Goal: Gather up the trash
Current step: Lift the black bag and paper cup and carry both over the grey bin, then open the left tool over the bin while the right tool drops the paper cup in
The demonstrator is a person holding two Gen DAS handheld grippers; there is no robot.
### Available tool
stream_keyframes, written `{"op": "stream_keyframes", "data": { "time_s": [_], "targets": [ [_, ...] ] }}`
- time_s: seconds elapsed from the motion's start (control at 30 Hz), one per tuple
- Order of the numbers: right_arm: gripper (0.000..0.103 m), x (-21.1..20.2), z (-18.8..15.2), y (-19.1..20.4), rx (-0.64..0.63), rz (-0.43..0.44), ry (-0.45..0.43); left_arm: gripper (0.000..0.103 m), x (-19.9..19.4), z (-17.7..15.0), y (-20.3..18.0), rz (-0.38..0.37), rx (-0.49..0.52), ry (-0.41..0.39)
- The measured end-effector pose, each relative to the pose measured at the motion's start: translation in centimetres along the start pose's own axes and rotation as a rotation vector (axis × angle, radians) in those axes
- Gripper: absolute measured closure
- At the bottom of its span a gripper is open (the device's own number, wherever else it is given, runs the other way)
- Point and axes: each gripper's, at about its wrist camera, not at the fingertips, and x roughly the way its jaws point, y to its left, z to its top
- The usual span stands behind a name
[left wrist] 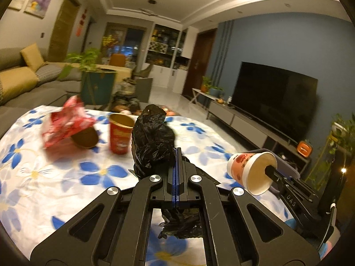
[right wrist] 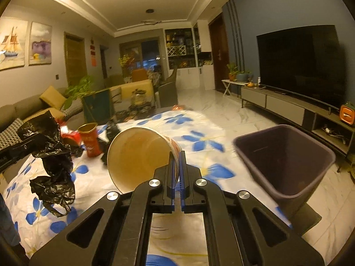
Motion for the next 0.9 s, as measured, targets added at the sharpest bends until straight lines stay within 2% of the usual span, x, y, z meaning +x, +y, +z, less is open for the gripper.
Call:
{"op": "stream_keyframes", "data": {
  "time_s": [0.53,0.73,0.9],
  "targets": [
    [0.099,-2.5,1.7,-10.2,0.085,-0.212,-0.092,0.103,6.7,1.0,-12.9,-0.224,0.150,0.017],
    [0.099,-2.8,1.9,-12.9,0.113,-0.299,-0.125,0.103,9.2,0.9,-17.2,-0.303,0.185,0.009],
    [0.099,-2.5,1.9,-14.7,0.138,-0.338,-0.141,0.103,11.6,0.3,-20.0,-0.363,0.202,0.020]
  ]
}}
